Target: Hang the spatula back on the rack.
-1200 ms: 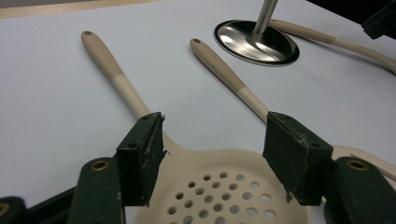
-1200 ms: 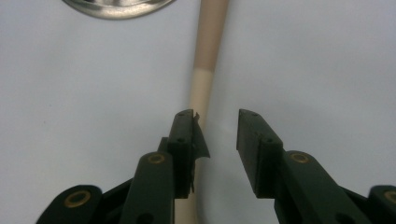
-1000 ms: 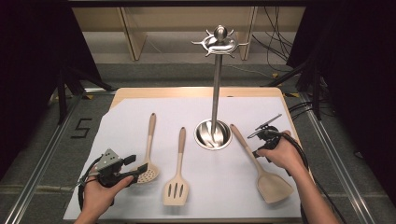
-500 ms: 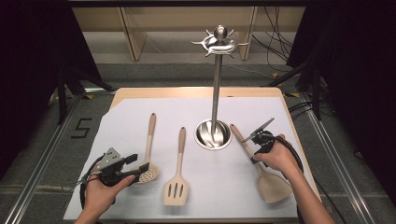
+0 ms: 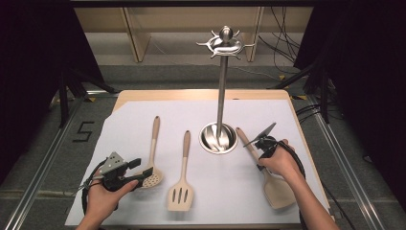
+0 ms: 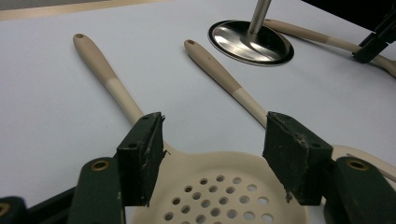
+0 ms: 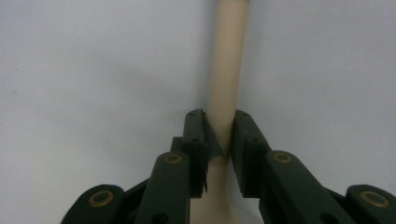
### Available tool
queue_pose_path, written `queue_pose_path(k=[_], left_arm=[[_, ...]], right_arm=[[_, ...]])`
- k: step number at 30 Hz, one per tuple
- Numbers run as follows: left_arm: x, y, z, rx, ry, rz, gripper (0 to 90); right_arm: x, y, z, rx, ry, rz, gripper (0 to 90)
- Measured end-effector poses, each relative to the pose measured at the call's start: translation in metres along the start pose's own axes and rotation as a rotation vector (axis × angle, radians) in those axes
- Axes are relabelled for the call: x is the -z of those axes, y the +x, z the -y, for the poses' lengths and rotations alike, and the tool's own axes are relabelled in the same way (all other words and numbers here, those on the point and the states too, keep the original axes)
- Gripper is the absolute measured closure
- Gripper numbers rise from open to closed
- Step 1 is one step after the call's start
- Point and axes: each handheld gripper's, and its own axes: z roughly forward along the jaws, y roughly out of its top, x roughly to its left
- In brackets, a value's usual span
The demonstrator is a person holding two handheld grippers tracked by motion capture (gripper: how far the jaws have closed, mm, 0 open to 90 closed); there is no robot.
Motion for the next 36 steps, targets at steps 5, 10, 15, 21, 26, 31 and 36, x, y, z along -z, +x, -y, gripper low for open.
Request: queue_pose_path(k=[5, 10, 15, 21, 26, 31, 36], left_arm=[[0.000, 0.000, 0.000, -0.001, -0.003, 0.003, 37.4], [0.001, 0.000, 0.000, -0.008, -0.004, -0.001, 37.4], [0.001, 0.001, 0.000, -0.014, -0.006, 0.001, 37.5], [0.002, 0.001, 0.000, -0.011, -0.008, -0.001, 37.6], [0.002, 0.000, 0.000, 0.000, -0.009, -0.007, 37.6], [0.002, 0.000, 0.000, -0.002, -0.008, -0.008, 37.6], [0.002, 0.000, 0.000, -0.001, -0.008, -0.008, 37.6]], right_arm=[[0.001, -0.001, 0.003, -0.047, -0.023, -0.024, 79.1], [0.008, -0.005, 0.009, -0.050, -0.040, 0.001, 79.2], [0.014, -0.012, 0.018, -0.040, -0.131, -0.013, 79.1], [0.032, -0.017, 0.035, -0.076, -0.220, -0.055, 79.2], [0.038, -0.016, 0.045, -0.082, -0.302, -0.083, 79.2], [0.044, -0.018, 0.057, -0.046, -0.412, -0.102, 79.2], [0.052, -0.015, 0.068, -0.081, -0.498, -0.118, 79.2]])
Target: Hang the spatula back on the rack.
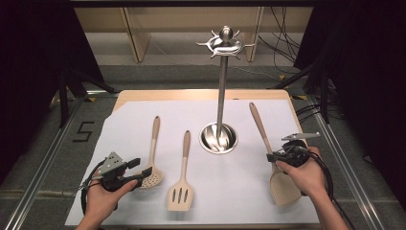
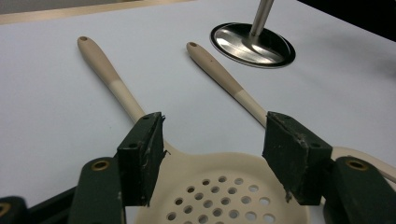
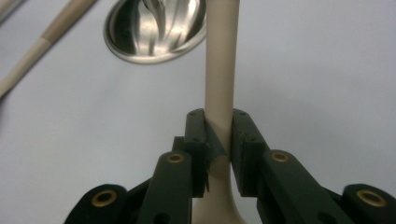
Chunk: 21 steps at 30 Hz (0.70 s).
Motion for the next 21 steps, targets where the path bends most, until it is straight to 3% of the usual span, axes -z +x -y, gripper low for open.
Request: queue_pose_path(k=[1, 5, 6, 8, 10, 11, 13, 14, 21], left_arm=[[0.000, 0.000, 0.000, 0.000, 0.000, 0.000, 37.7], [0.000, 0.000, 0.000, 0.002, -0.002, -0.001, 37.7], [0.000, 0.000, 0.000, 0.002, -0.002, -0.001, 37.7], [0.000, 0.000, 0.000, 0.000, -0.001, -0.001, 37.7], [0.000, 0.000, 0.000, 0.000, -0.002, -0.001, 37.7], [0.000, 0.000, 0.000, 0.001, -0.002, -0.001, 37.7], [0.000, 0.000, 0.000, 0.002, -0.003, -0.001, 37.7], [0.000, 0.000, 0.000, 0.001, -0.002, -0.001, 37.7], [0.000, 0.000, 0.000, 0.001, -0.003, -0.001, 37.7]], right_arm=[[0.000, -0.002, 0.001, 0.037, -0.044, -0.010, 79.2], [0.005, -0.001, 0.004, 0.047, -0.102, -0.044, 79.2], [0.005, -0.004, 0.005, 0.096, -0.144, -0.046, 79.1], [0.008, -0.004, 0.007, 0.114, -0.207, -0.062, 79.1], [0.009, -0.003, 0.008, 0.106, -0.213, -0.071, 79.1], [0.011, -0.003, 0.009, 0.126, -0.264, -0.073, 79.2], [0.013, -0.003, 0.009, 0.116, -0.265, -0.080, 79.2], [0.016, -0.002, 0.009, 0.108, -0.291, -0.079, 79.2], [0.021, 0.000, 0.009, 0.124, -0.351, -0.086, 79.2]])
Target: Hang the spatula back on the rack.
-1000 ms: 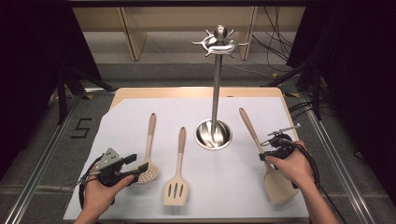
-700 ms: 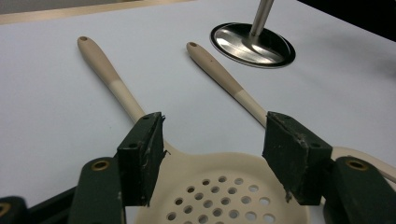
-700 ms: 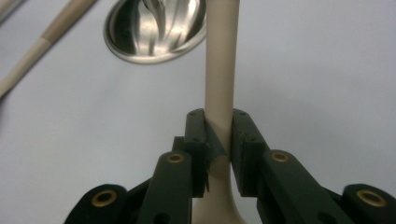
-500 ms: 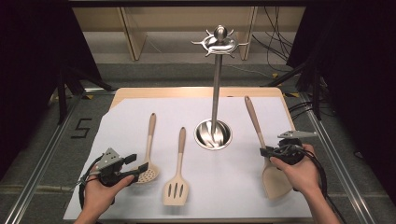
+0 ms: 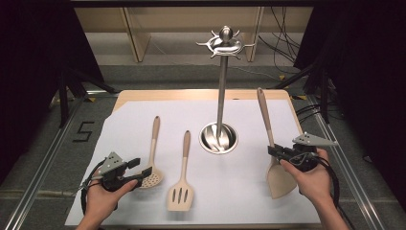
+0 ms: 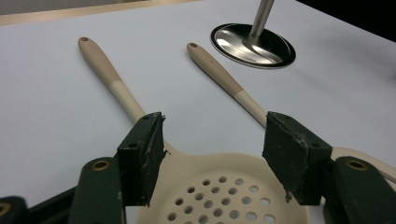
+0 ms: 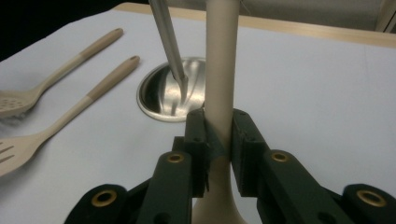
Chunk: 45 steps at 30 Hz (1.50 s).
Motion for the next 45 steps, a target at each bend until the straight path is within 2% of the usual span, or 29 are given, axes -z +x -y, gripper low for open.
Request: queue_pose_path(k=[2, 3, 4, 5, 6, 7, 9, 10, 11, 13, 14, 16, 18, 19, 26, 27, 29, 30, 31, 33, 36, 37, 39, 40, 42, 43, 45], left_arm=[[0.000, 0.000, 0.000, 0.001, -0.002, -0.001, 37.7], [0.000, 0.000, 0.000, 0.001, -0.002, -0.001, 37.8], [0.000, 0.000, 0.000, 0.000, -0.002, -0.001, 37.8], [0.000, 0.000, 0.000, 0.001, -0.003, -0.001, 37.8], [0.000, 0.000, 0.000, 0.001, -0.003, -0.001, 37.8], [0.001, 0.000, 0.000, -0.011, -0.003, -0.002, 37.8], [0.000, 0.000, 0.000, -0.011, -0.003, -0.002, 37.8], [0.001, 0.000, 0.000, -0.010, -0.003, -0.002, 37.8], [0.001, 0.000, 0.000, -0.010, -0.003, -0.002, 37.8], [0.001, 0.001, 0.000, -0.010, -0.003, -0.002, 37.8], [0.000, 0.001, 0.000, -0.011, -0.003, -0.001, 37.8], [0.000, 0.001, 0.000, -0.011, -0.003, -0.001, 37.9], [0.001, 0.000, 0.000, -0.011, -0.003, -0.002, 37.8], [0.000, 0.000, 0.000, -0.010, -0.006, -0.001, 37.8], [0.001, 0.000, -0.001, -0.009, -0.015, 0.000, 38.1], [0.001, 0.000, -0.001, 0.000, -0.016, -0.003, 38.1], [0.001, 0.000, -0.001, -0.002, -0.016, -0.004, 38.2], [0.001, 0.000, -0.001, -0.002, -0.016, -0.004, 38.2], [0.001, 0.000, -0.001, -0.012, -0.018, -0.003, 38.2], [0.001, 0.000, -0.001, -0.001, -0.016, -0.004, 38.3], [0.001, 0.001, -0.001, -0.011, -0.016, 0.000, 38.2], [0.001, 0.000, -0.001, -0.008, -0.015, -0.006, 38.3], [0.001, 0.001, -0.001, -0.012, -0.015, 0.000, 38.2], [0.001, 0.001, -0.001, -0.012, -0.015, -0.001, 38.3], [0.001, 0.001, -0.001, -0.012, -0.016, -0.001, 38.3], [0.001, 0.001, -0.001, -0.012, -0.016, -0.001, 38.3], [0.001, 0.001, -0.001, -0.012, -0.015, -0.001, 38.3]], right_arm=[[0.000, 0.000, -0.001, 0.001, -0.012, -0.018, 79.2], [0.003, 0.004, -0.003, -0.006, -0.023, -0.009, 79.1], [0.003, 0.003, -0.003, 0.007, -0.037, -0.015, 79.1], [0.004, 0.004, -0.004, 0.017, -0.042, -0.001, 79.1], [0.005, 0.007, -0.004, -0.012, -0.043, -0.009, 79.2], [0.005, 0.005, -0.005, 0.023, -0.056, -0.010, 79.1], [0.006, 0.007, -0.007, 0.025, -0.062, -0.010, 79.1], [0.007, 0.009, -0.007, 0.000, -0.053, -0.007, 79.1], [0.007, 0.009, -0.007, 0.000, -0.053, -0.007, 79.1], [0.008, 0.010, -0.008, 0.003, -0.070, -0.012, 79.1], [0.009, 0.009, -0.009, 0.036, -0.077, -0.011, 79.1], [0.011, 0.012, -0.011, 0.015, -0.088, -0.002, 79.2], [0.012, 0.012, -0.012, 0.018, -0.087, -0.005, 79.2], [0.012, 0.011, -0.013, 0.040, -0.099, -0.007, 79.1], [0.016, 0.017, -0.018, 0.026, -0.114, -0.008, 79.1], [0.016, 0.017, -0.019, 0.047, -0.127, -0.004, 79.1], [0.017, 0.017, -0.020, 0.046, -0.128, -0.008, 79.1], [0.019, 0.020, -0.020, 0.016, -0.114, -0.002, 79.2], [0.019, 0.020, -0.020, 0.016, -0.114, -0.002, 79.2], [0.019, 0.018, -0.022, 0.056, -0.133, -0.002, 79.1], [0.020, 0.019, -0.023, 0.055, -0.141, 0.003, 79.1], [0.021, 0.021, -0.024, 0.033, -0.139, 0.000, 79.1], [0.023, 0.022, -0.025, 0.024, -0.142, -0.010, 79.1], [0.022, 0.019, -0.026, 0.068, -0.160, -0.004, 79.1], [0.023, 0.020, -0.027, 0.064, -0.153, 0.003, 79.1], [0.024, 0.023, -0.028, 0.032, -0.153, -0.007, 79.1], [0.024, 0.023, -0.028, 0.035, -0.157, -0.007, 79.1]])
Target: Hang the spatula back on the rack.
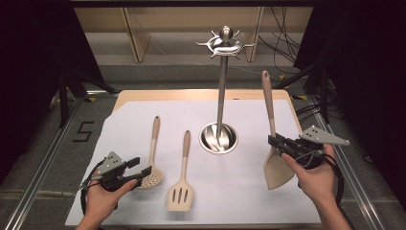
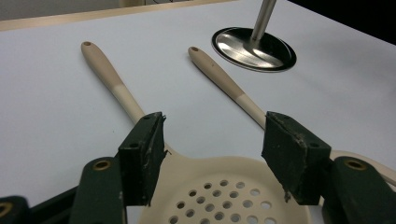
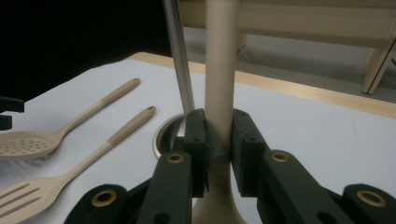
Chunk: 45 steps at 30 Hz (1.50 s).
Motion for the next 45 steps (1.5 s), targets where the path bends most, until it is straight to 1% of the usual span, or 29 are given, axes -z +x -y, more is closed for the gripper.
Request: queue_pose_path(k=[1, 4, 6, 7, 8, 9, 11, 12, 13, 16, 17, 20, 23, 26, 27, 28, 29, 31, 32, 33, 34, 35, 36, 37, 40, 41, 42, 43, 45], left_arm=[[0.000, 0.000, 0.000, 0.000, -0.001, 0.000, 38.3], [0.000, 0.000, 0.000, -0.001, 0.000, -0.001, 38.3], [0.000, 0.000, 0.000, -0.001, -0.001, -0.001, 38.3], [0.000, 0.000, 0.000, 0.000, 0.000, -0.001, 38.3], [0.000, 0.000, 0.000, -0.001, 0.000, -0.002, 38.3], [0.000, 0.000, 0.000, -0.001, 0.000, -0.002, 38.3], [0.000, 0.000, 0.000, -0.002, 0.000, -0.002, 38.3], [0.000, 0.000, 0.000, -0.002, 0.000, -0.002, 38.3], [0.000, 0.000, 0.000, -0.002, 0.000, -0.002, 38.3], [0.000, 0.000, 0.000, 0.008, -0.002, -0.003, 38.3], [0.000, 0.000, 0.000, -0.005, -0.002, -0.002, 38.3], [0.000, 0.000, 0.000, -0.003, -0.002, -0.002, 38.3], [0.000, 0.000, 0.000, -0.006, -0.004, -0.003, 38.3], [0.000, 0.000, 0.000, 0.006, 0.000, -0.005, 38.3], [0.000, 0.000, 0.000, -0.008, 0.000, -0.004, 38.3], [0.000, 0.000, 0.000, -0.005, -0.002, -0.003, 38.2], [0.000, 0.000, 0.000, -0.005, -0.002, -0.003, 38.3], [0.000, 0.000, 0.000, 0.000, -0.002, -0.002, 38.3], [0.000, 0.000, 0.000, 0.000, -0.002, -0.002, 38.3], [0.000, 0.000, 0.000, -0.006, -0.001, -0.007, 38.3], [0.000, 0.000, 0.000, -0.006, -0.001, -0.007, 38.3], [0.000, 0.000, 0.000, -0.008, -0.001, -0.008, 38.3], [0.000, 0.000, 0.000, -0.008, -0.001, -0.008, 38.3], [0.000, 0.000, 0.000, -0.008, -0.001, -0.008, 38.3], [0.000, 0.000, 0.000, -0.004, -0.001, -0.004, 38.3], [0.000, 0.000, 0.000, -0.008, -0.002, -0.004, 38.4], [0.000, 0.000, 0.000, -0.008, -0.002, -0.004, 38.3], [0.000, 0.000, 0.000, -0.008, -0.002, -0.004, 38.3], [0.000, 0.000, 0.000, -0.004, -0.004, -0.003, 38.4]], right_arm=[[0.000, -0.002, -0.002, 0.036, -0.012, 0.006, 79.1], [0.000, 0.001, -0.003, 0.013, -0.006, 0.002, 79.1], [-0.001, 0.003, -0.005, 0.013, -0.011, 0.003, 79.1], [-0.001, 0.002, -0.006, 0.025, -0.015, 0.000, 79.1], [-0.001, 0.004, -0.006, 0.002, -0.012, 0.003, 79.1], [-0.001, 0.003, -0.007, 0.028, -0.021, -0.001, 79.1], [-0.001, 0.005, -0.009, 0.020, -0.022, -0.002, 79.1], [-0.002, 0.004, -0.010, 0.038, -0.031, -0.011, 79.1], [-0.003, 0.004, -0.010, 0.046, -0.033, -0.004, 79.1], [-0.002, 0.006, -0.010, 0.034, -0.023, -0.003, 79.1], [-0.002, 0.006, -0.010, 0.034, -0.024, 0.001, 79.1], [-0.002, 0.007, -0.011, 0.018, -0.024, -0.003, 79.1], [-0.001, 0.006, -0.012, 0.037, -0.036, 0.000, 79.1], [0.000, 0.009, -0.014, 0.014, -0.033, 0.002, 79.1], [0.000, 0.009, -0.016, 0.036, -0.043, 0.006, 79.1], [-0.001, 0.011, -0.016, 0.018, -0.044, -0.004, 79.1], [-0.001, 0.011, -0.016, 0.018, -0.044, -0.004, 79.1], [-0.001, 0.010, -0.017, 0.037, -0.047, -0.002, 79.1], [-0.001, 0.010, -0.017, 0.037, -0.047, -0.002, 79.1], [-0.001, 0.013, -0.018, 0.015, -0.049, 0.000, 79.1], [-0.001, 0.013, -0.018, 0.015, -0.049, 0.000, 79.1], [-0.001, 0.012, -0.019, 0.033, -0.058, 0.000, 79.1], [-0.001, 0.012, -0.019, 0.033, -0.058, 0.000, 79.1], [0.000, 0.014, -0.020, 0.017, -0.050, -0.001, 79.1], [-0.001, 0.013, -0.022, 0.033, -0.063, -0.005, 79.1], [-0.001, 0.013, -0.023, 0.050, -0.062, 0.014, 79.1], [-0.001, 0.013, -0.023, 0.050, -0.062, 0.014, 79.1], [-0.002, 0.015, -0.023, 0.029, -0.063, 0.015, 79.1], [-0.002, 0.016, -0.024, 0.027, -0.063, 0.007, 79.1]])
